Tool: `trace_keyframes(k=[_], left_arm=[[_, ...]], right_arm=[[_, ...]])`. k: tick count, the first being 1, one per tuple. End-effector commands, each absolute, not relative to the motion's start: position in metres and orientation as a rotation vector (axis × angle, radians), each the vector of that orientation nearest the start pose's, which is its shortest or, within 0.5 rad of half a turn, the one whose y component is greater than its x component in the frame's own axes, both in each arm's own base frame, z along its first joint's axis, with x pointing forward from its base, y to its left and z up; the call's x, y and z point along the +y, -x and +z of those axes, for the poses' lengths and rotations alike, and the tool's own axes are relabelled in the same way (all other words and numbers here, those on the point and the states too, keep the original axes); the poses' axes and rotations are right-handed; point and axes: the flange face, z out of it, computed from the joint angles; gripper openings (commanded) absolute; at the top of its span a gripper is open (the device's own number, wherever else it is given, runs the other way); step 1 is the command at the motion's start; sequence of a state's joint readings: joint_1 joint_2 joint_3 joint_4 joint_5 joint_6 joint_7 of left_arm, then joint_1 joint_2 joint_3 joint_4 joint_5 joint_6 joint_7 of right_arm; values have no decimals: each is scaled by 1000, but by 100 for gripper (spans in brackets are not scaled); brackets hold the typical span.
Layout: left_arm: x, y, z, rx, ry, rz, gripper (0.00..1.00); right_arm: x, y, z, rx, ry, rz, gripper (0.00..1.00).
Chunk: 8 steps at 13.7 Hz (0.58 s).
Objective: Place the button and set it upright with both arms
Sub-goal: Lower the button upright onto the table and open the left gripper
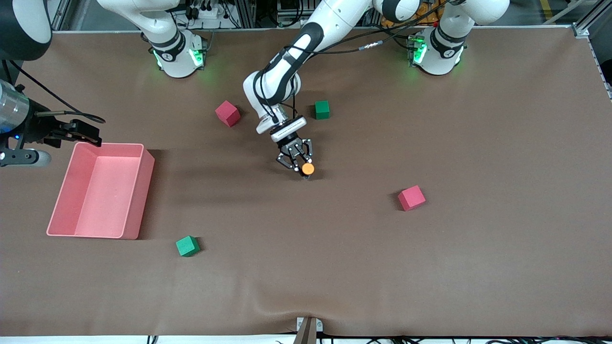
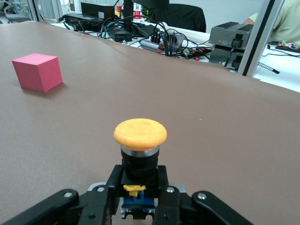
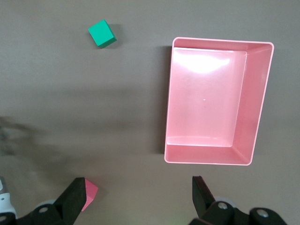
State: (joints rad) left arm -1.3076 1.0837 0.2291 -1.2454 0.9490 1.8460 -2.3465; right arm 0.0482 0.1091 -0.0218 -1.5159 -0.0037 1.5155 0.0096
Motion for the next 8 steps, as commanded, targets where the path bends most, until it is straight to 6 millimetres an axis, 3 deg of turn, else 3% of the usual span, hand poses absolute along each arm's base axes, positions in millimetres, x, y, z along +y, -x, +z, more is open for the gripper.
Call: trace_keyframes(k=[1, 8], left_arm=[[-616, -360, 105, -784, 2279, -1587, 0], [-614, -359, 98, -777, 2271, -1583, 11]], right_arm=[[18, -579, 584, -34, 3143, 166, 100], [17, -578, 584, -31, 3143, 174, 100]])
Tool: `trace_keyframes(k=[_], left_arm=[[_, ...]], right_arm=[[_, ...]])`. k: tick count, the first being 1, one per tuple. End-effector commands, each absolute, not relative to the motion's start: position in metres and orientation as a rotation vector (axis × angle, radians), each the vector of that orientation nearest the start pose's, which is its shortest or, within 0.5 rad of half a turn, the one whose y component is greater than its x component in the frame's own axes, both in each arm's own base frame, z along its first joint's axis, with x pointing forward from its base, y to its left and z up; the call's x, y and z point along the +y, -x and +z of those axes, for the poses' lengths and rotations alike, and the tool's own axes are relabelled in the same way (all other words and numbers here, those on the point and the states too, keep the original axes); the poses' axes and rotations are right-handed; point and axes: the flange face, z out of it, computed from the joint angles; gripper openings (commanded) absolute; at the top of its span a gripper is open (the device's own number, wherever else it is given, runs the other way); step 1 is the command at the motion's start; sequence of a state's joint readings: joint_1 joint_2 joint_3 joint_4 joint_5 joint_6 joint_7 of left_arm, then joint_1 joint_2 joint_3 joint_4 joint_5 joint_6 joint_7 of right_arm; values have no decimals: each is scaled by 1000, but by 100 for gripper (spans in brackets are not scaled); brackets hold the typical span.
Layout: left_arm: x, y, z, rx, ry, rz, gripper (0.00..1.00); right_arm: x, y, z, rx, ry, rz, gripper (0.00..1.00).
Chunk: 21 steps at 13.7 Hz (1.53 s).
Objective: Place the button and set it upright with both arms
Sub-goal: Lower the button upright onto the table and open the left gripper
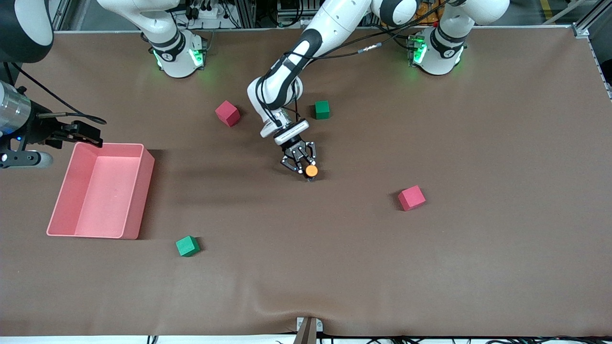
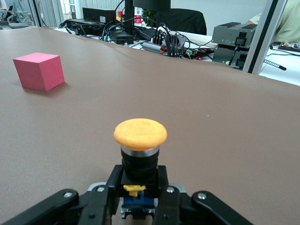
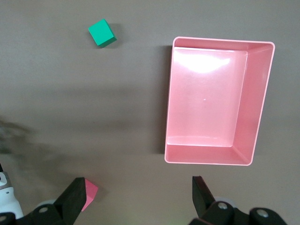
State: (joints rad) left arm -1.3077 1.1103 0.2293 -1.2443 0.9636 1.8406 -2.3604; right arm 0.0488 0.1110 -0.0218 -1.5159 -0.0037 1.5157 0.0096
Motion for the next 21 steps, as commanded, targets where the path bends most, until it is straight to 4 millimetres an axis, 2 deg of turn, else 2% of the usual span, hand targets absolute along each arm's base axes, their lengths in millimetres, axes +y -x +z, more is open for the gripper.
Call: trace_keyframes(k=[1, 6, 7, 8, 10, 11, 14, 19, 21], left_arm=[[-614, -359, 96, -776, 2269, -1583, 11], [-609, -357, 82, -758, 2259, -1580, 15], [-609, -358, 83, -757, 2260, -1580, 32], [-611, -358, 86, -750, 2262, -1578, 53], [-611, -358, 86, -733, 2263, -1571, 84], [-613, -355, 88, -724, 2268, -1572, 92], [-619, -347, 91, -696, 2280, -1570, 100], [-630, -328, 104, -695, 2287, -1565, 100], [-637, -311, 118, -604, 2284, -1503, 100]], right_arm=[[17, -579, 584, -31, 3143, 171, 100], [18, -579, 584, -34, 3143, 169, 100], [18, -579, 584, -34, 3143, 169, 100], [18, -579, 584, -34, 3143, 169, 100], [17, -578, 584, -31, 3143, 174, 100], [17, -578, 584, -31, 3143, 176, 100], [17, -578, 584, -31, 3143, 174, 100], [17, -579, 582, -31, 3143, 176, 100], [17, -579, 582, -31, 3143, 178, 100]])
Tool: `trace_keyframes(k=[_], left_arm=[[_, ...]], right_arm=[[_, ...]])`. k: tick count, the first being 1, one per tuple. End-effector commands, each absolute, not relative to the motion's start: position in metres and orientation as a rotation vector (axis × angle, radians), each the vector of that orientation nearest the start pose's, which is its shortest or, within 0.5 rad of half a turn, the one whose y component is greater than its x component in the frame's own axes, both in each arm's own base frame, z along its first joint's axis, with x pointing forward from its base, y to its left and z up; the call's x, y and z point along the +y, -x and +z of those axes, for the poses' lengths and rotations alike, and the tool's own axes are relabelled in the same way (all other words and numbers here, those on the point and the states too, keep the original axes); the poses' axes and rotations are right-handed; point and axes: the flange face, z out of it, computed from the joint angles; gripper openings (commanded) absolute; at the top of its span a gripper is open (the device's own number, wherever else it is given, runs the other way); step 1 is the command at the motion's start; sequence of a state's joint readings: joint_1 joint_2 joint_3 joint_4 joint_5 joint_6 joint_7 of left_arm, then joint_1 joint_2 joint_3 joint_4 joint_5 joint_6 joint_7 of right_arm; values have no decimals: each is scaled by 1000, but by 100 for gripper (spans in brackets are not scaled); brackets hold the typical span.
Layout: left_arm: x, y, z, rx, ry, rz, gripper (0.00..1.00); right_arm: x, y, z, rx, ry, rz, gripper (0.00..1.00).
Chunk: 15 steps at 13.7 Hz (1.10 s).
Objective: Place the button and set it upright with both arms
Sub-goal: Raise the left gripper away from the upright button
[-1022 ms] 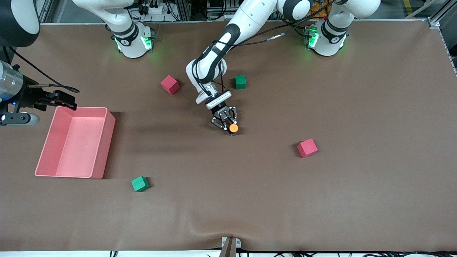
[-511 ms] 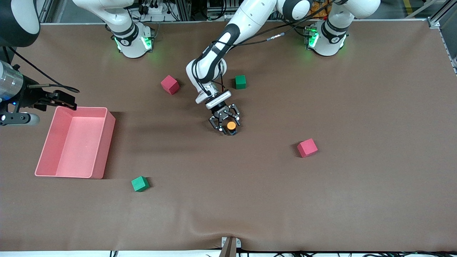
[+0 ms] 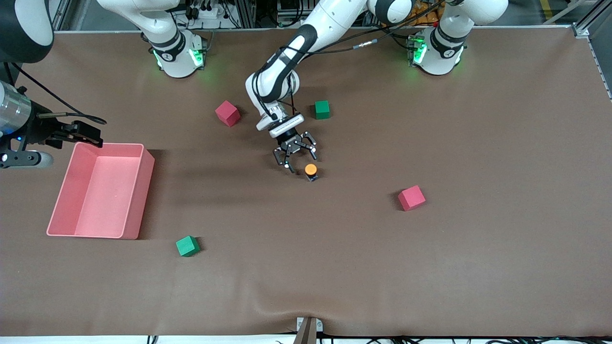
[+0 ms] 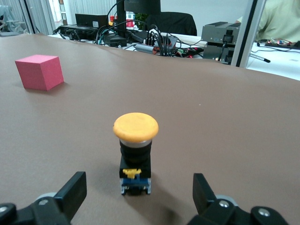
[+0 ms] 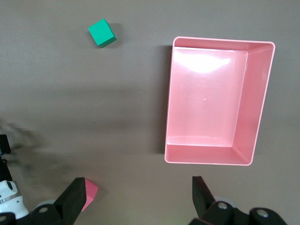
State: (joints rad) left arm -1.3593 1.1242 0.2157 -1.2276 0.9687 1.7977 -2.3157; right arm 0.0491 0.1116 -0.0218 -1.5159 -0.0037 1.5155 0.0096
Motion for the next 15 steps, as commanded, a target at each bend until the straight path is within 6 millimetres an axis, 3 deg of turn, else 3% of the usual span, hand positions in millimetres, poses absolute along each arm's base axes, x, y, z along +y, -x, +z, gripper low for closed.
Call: trace_keyframes(k=[1, 4, 8, 12, 15], left_arm=[[-636, -308, 119, -576, 2271, -1484, 100], [-651, -293, 155, -556, 2349, -1365, 100], [-656, -305, 224, -443, 2430, -1161, 100], [-629, -374, 282, -382, 2489, -982, 100], [-594, -432, 352, -387, 2621, -798, 100]], right_arm=[[17, -580, 580, -31, 3142, 183, 100], [18, -581, 578, -31, 3142, 190, 100], [9, -577, 588, -10, 3143, 159, 100], [5, -558, 624, -14, 3143, 94, 100], [1, -543, 642, -9, 3147, 80, 100]])
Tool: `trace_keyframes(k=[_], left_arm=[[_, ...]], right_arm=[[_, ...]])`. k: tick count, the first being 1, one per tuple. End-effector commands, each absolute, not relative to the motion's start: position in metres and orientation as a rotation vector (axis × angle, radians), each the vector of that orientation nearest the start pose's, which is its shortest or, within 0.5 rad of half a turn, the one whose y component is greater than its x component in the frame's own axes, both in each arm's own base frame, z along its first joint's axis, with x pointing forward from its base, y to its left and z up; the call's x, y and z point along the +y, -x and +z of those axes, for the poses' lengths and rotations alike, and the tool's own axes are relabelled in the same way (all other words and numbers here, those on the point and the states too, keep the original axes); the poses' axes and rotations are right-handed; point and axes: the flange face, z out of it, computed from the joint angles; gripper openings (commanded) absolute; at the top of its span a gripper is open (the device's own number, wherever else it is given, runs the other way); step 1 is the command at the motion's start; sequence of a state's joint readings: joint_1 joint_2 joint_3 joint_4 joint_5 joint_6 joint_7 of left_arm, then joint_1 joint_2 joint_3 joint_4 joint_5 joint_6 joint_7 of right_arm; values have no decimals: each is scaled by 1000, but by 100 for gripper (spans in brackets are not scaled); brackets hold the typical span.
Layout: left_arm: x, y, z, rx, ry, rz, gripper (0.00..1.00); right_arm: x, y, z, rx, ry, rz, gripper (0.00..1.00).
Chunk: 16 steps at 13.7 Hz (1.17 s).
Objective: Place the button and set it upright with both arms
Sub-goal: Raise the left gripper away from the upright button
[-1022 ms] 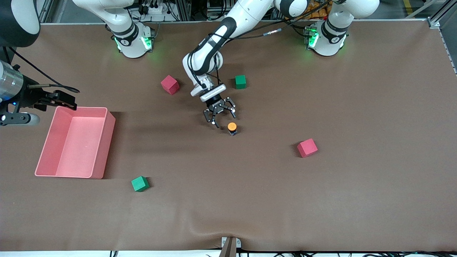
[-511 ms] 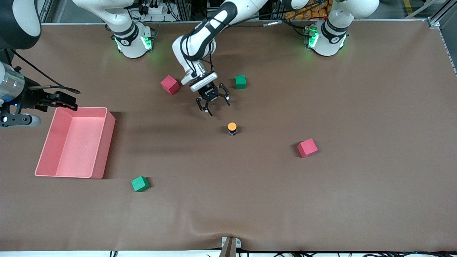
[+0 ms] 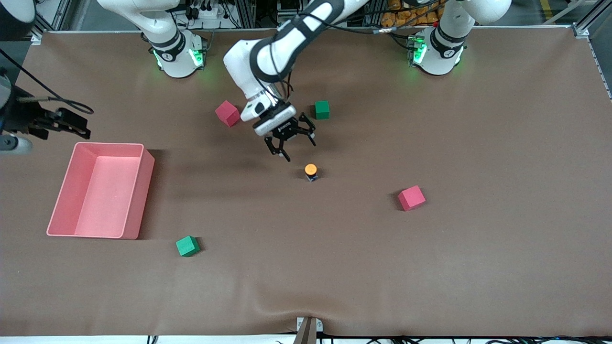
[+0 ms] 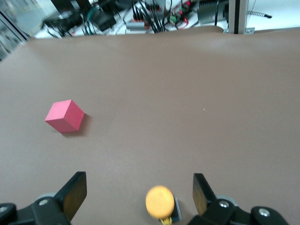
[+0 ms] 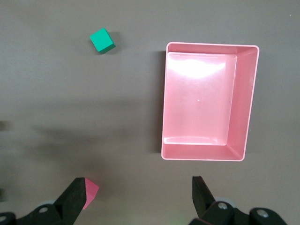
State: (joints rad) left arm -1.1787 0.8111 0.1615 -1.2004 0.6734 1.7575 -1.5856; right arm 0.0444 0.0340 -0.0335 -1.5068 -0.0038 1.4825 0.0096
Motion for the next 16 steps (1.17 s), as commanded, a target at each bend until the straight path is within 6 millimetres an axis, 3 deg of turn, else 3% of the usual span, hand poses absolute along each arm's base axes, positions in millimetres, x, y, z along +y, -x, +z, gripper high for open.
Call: trace_keyframes(k=[1, 3, 5, 10, 13, 16], left_arm=[[-574, -456, 373, -380, 2651, -741, 100], [-530, -502, 410, -393, 2709, -646, 100], [-487, -539, 431, -397, 2760, -539, 100], [-388, -611, 455, -352, 2882, -348, 100], [-312, -647, 485, -283, 3019, -259, 100], [-245, -660, 508, -216, 3077, -161, 100]], right_arm=[[-2, -540, 644, -1, 3152, 104, 100], [-6, -538, 645, 7, 3152, 123, 100], [-14, -536, 648, 27, 3153, 116, 100], [-43, -533, 660, -59, 3151, 89, 100], [-33, -535, 661, -23, 3145, 78, 100], [-19, -537, 661, 59, 3144, 58, 100]])
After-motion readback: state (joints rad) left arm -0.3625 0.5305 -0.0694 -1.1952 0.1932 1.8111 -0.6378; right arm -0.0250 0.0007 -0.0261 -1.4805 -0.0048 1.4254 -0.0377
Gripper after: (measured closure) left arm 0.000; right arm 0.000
